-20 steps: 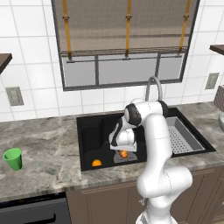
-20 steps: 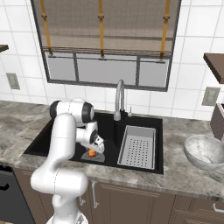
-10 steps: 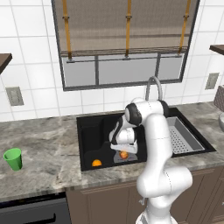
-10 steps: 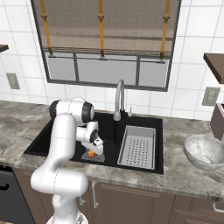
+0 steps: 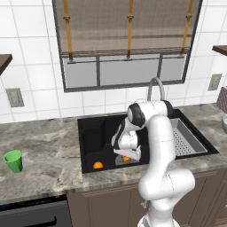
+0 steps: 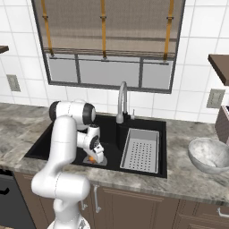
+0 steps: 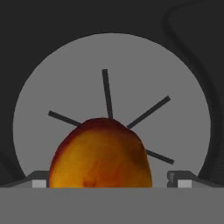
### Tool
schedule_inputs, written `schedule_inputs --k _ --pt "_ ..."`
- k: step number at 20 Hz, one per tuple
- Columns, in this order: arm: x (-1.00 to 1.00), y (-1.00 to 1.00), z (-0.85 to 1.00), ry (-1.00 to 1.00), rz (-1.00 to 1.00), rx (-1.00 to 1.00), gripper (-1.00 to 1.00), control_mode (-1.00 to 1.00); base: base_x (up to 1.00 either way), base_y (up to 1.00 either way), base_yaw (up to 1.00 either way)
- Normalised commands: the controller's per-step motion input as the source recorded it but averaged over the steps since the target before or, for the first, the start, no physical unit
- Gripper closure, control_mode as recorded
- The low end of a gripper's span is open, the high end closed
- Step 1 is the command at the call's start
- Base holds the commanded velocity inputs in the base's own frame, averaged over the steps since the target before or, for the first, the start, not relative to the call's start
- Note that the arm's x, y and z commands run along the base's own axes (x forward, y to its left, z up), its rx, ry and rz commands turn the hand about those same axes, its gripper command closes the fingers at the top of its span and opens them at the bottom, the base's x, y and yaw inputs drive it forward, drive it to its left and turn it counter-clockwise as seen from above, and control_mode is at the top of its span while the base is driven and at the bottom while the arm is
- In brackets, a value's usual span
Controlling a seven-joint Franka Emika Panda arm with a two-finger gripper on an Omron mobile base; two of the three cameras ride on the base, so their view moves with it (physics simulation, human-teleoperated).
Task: Remove the peach and orange from the sink. Then move the bowl and cup from the counter to the sink for washing.
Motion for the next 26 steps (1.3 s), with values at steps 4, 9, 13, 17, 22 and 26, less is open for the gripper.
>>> schedule_inputs --k 4,9,13,17,22,26 --pt "-0.11 0.00 -0.17 0.00 -0.12 0.00 -1.00 -1.00 0.00 0.00 0.00" --pt "-0.03 0.03 -0.23 0.00 -0.09 0.00 1.00 -1.00 0.00 0.00 0.00" --pt "-0.22 0.00 -0.14 0.00 -0.06 0.00 1.00 -1.00 0.00 0.00 0.00" --pt "-0.29 -0.03 -0.03 0.00 -0.05 0.00 1.00 -1.00 0.00 0.00 0.00" --pt "-0.26 -0.02 0.06 -0.01 -0.04 0.00 1.00 -1.00 0.00 0.00 0.00" --pt "-0.06 0.00 0.32 0.00 0.00 0.01 1.00 -1.00 0.00 0.00 0.00"
